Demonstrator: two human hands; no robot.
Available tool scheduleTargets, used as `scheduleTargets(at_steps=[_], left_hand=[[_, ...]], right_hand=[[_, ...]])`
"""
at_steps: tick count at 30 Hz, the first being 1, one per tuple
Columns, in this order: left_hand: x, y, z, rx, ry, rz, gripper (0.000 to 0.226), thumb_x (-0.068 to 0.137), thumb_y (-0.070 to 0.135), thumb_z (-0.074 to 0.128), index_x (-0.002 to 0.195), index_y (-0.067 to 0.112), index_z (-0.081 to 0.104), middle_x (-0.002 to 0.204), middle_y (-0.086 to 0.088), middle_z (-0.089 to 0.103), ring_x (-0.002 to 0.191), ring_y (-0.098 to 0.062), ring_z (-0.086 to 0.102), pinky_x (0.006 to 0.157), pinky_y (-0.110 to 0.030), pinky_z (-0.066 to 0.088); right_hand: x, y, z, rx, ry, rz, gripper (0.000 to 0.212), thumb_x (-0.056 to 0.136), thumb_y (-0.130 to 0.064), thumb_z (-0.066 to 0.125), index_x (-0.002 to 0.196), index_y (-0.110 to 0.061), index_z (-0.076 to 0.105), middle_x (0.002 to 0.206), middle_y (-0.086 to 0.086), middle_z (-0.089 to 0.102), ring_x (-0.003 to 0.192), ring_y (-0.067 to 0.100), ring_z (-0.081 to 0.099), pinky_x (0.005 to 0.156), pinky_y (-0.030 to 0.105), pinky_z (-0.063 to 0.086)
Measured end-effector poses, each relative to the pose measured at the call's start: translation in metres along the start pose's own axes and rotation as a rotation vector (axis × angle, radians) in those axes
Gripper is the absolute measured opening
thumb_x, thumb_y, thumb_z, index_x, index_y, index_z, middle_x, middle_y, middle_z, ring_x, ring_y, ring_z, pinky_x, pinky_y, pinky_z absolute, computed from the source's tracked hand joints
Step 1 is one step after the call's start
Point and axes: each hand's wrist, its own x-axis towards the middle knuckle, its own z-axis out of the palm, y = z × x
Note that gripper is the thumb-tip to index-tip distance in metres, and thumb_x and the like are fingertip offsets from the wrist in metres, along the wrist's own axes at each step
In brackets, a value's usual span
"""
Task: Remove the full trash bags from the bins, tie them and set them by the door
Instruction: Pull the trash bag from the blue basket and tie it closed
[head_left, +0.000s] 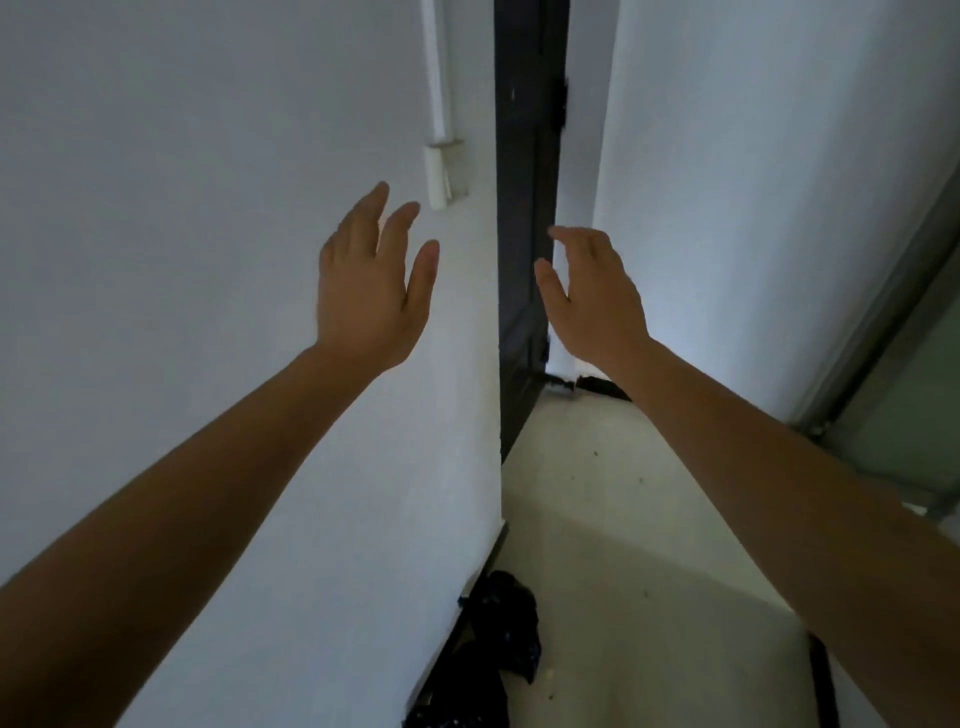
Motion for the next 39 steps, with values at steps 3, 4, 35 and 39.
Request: scheduleTargets(at_steps=[3, 4, 35, 39], left_hand=[[-0.008, -0.009, -0.074, 0.22, 0.107, 0.056, 0.052, 0.107, 0.043, 0.033, 0.142, 0.008, 0.05, 0.155, -0.021, 0.041, 0.142, -0.039, 0.04, 0.113, -0.056, 0.033], [-0.018, -0.013, -0.099, 0.296, 0.141, 0.046, 0.051, 0.107, 0.042, 0.035, 0.142, 0.008, 0.051, 0.155, -0.021, 0.041, 0.143, -0.039, 0.039, 0.114, -0.056, 0.031], [-0.785, 0.618, -0.822, 2.057, 0.229, -1.558, 0.062, 0.105, 0.048, 0.03, 0.155, 0.011, 0.03, 0.165, -0.021, 0.017, 0.152, -0.04, 0.016, 0.119, -0.06, 0.018], [-0.841, 0.678, -0.876, 2.108, 0.252, -1.659, 0.062, 0.105, 0.046, 0.033, 0.156, 0.012, 0.028, 0.165, -0.021, 0.016, 0.152, -0.041, 0.017, 0.117, -0.06, 0.02]], right_hand=[[0.013, -0.046, -0.011, 0.078, 0.024, -0.17, 0.047, 0.104, -0.041, 0.041, 0.143, -0.015, 0.043, 0.145, 0.009, 0.046, 0.128, 0.024, 0.05, 0.104, 0.035, 0.043], [0.015, -0.063, -0.009, 0.114, 0.019, -0.237, 0.047, 0.104, -0.041, 0.041, 0.143, -0.015, 0.043, 0.145, 0.009, 0.045, 0.127, 0.024, 0.051, 0.104, 0.034, 0.043], [-0.867, -0.697, -0.361, 1.326, -0.734, -1.686, 0.069, 0.098, -0.056, 0.038, 0.156, -0.021, 0.022, 0.164, 0.017, 0.014, 0.149, 0.038, 0.02, 0.117, 0.059, 0.025], [-0.962, -0.731, -0.416, 1.357, -0.753, -1.789, 0.069, 0.1, -0.055, 0.039, 0.157, -0.023, 0.018, 0.165, 0.014, 0.01, 0.151, 0.035, 0.014, 0.121, 0.056, 0.012]])
